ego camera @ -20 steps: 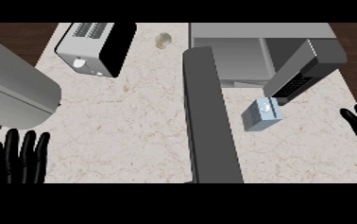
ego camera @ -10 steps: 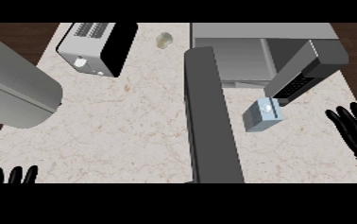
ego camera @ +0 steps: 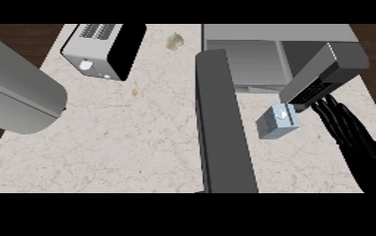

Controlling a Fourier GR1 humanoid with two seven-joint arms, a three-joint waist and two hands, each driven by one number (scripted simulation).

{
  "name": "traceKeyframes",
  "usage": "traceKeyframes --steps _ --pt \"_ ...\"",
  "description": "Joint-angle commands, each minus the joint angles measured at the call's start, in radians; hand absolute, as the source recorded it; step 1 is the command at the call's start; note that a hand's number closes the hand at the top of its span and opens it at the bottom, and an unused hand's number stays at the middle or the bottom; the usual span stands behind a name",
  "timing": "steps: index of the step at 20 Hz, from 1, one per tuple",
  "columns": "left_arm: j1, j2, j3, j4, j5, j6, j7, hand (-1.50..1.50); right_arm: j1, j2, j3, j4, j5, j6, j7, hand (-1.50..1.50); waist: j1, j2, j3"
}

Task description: Pick up the milk, place it into the microwave and close the microwave

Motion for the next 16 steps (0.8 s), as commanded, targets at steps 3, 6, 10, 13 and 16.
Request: traceKeyframes --steps 3,6,10,13,16 --pt "0.104 0.050 0.043 -0.047 0.045 -0.052 -0.055 -1.50 -0.124 -0.003 0.004 0.198 0.112 -0.033 -0.072 -1.50 0.006 0.001 0.000" --pt "0.093 -0.022 -0.056 0.056 -0.039 -0.017 -0.125 -1.50 -0.125 0.002 0.010 0.277 0.184 -0.056 -0.172 -1.50 0.001 0.002 0.001" --pt "0.136 0.018 0.009 0.048 0.022 -0.067 -0.178 -1.50 -0.197 -0.010 -0.026 0.391 0.210 -0.101 -0.195 -1.50 0.004 0.001 0.000" --pt "0.075 0.027 0.065 0.013 0.068 -0.049 -0.102 -1.50 -0.232 0.001 -0.020 0.500 0.261 -0.146 -0.269 -1.50 -0.003 0.004 0.001" --pt "0.164 0.030 0.042 0.059 0.068 -0.099 -0.198 -1.50 -0.234 -0.007 -0.019 0.621 0.334 -0.201 -0.363 -1.50 0.007 0.002 0.001"
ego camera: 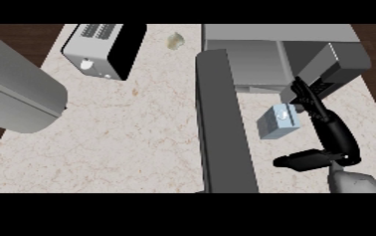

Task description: Pick up the milk, place it into the microwave and close the microwave

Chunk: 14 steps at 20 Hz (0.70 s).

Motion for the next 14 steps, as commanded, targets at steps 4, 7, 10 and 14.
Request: traceKeyframes --steps 4,7,10,14 --pt "0.057 0.024 0.048 0.019 0.033 -0.047 -0.065 -1.50 -0.077 -0.050 -0.038 0.284 0.047 -0.026 -0.186 -1.50 0.002 0.000 0.000" --pt "0.120 0.042 0.076 0.036 0.070 -0.102 -0.127 -1.50 -0.133 -0.088 -0.055 0.353 0.034 0.010 -0.194 -1.50 0.006 -0.002 0.000" --pt "0.007 0.041 0.120 -0.002 0.104 -0.060 -0.011 -1.50 -0.148 -0.008 0.018 0.425 0.106 -0.062 -0.238 -1.50 -0.006 0.002 0.000" --pt "0.109 -0.003 0.029 0.002 0.029 -0.074 -0.093 -1.50 -0.158 -0.047 0.018 0.580 0.137 -0.051 -0.370 -1.50 0.003 0.001 0.001"
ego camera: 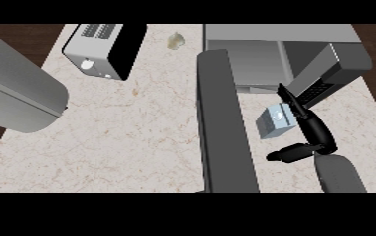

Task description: Pick up the milk, place it into the microwave and close the microwave

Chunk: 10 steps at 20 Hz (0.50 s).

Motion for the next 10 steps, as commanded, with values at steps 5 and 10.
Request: traceKeyframes --steps 5,10 --pt "-0.083 -0.026 0.007 0.082 -0.021 -0.002 -0.011 -1.50 -0.095 -0.021 -0.004 0.317 0.071 -0.066 -0.173 -1.50 -0.002 0.004 0.001" --pt "0.047 -0.027 -0.022 0.039 -0.032 -0.042 -0.063 -1.50 -0.138 -0.033 -0.015 0.403 0.114 -0.180 -0.232 -1.50 0.005 0.002 0.001"
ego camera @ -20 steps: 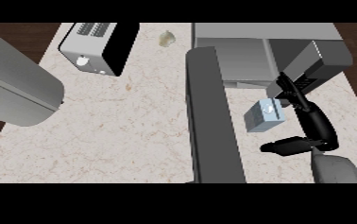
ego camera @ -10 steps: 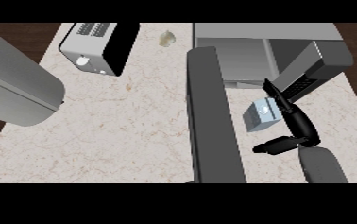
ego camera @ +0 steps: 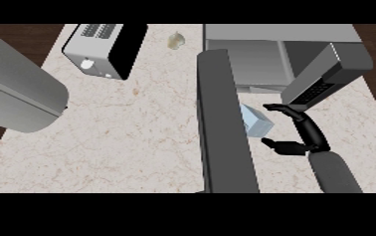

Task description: Pick up the milk, place it into the microwave and close the microwave

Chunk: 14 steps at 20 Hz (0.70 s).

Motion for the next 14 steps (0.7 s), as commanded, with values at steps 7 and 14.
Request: traceKeyframes --steps 7,14 --pt "0.048 0.002 0.010 -0.006 0.003 -0.035 -0.031 -1.50 -0.095 -0.054 0.009 0.209 0.125 -0.218 -0.140 1.50 0.011 0.002 0.001" --pt "0.051 0.000 0.034 -0.009 0.025 -0.050 -0.042 -1.50 -0.180 0.005 -0.019 0.350 0.140 -0.349 -0.154 1.50 0.014 0.004 0.001"
